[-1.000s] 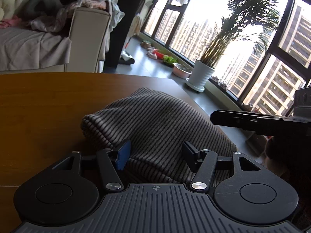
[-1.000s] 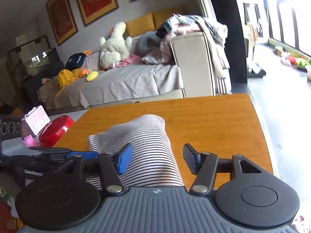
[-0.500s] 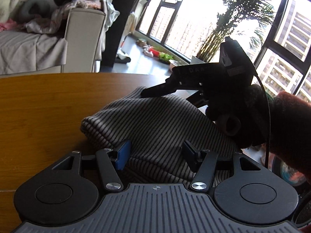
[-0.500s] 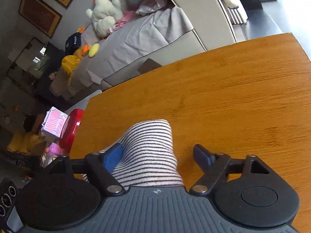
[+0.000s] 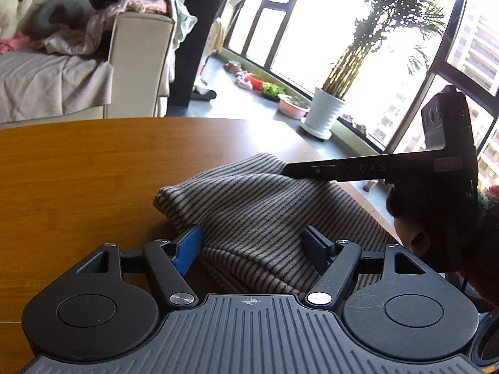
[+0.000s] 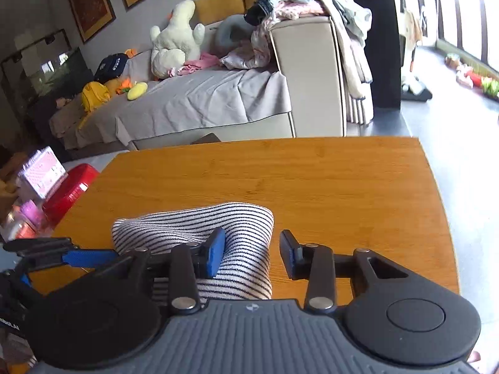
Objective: Fold clothes
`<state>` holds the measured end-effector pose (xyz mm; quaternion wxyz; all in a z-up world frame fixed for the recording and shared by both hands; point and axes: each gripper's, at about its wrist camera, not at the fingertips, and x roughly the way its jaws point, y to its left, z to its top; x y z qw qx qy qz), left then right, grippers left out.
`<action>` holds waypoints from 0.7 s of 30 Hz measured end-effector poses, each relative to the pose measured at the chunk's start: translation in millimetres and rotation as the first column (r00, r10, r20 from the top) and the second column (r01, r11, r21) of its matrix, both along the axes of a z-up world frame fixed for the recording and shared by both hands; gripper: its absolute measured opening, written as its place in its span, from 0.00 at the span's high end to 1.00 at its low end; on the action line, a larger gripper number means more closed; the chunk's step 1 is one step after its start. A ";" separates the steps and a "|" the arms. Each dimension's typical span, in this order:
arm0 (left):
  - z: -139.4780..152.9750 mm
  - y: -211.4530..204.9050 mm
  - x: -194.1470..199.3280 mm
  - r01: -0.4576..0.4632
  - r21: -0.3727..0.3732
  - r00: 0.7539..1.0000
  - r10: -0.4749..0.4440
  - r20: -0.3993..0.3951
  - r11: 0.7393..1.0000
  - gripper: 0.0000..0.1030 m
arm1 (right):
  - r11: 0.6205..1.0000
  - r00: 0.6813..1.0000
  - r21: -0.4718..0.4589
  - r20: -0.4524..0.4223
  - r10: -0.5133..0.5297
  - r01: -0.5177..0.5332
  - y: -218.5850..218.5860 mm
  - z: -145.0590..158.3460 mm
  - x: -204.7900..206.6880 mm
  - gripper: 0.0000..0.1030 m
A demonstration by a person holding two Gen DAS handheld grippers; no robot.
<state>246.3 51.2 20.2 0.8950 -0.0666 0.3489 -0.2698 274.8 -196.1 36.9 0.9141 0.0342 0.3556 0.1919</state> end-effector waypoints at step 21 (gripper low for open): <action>-7.3 16.1 -31.3 -0.063 -0.138 0.977 0.033 -0.210 0.988 0.27 | 0.909 0.988 0.416 -0.128 0.089 -0.028 -38.0 -23.5 -124.1 0.52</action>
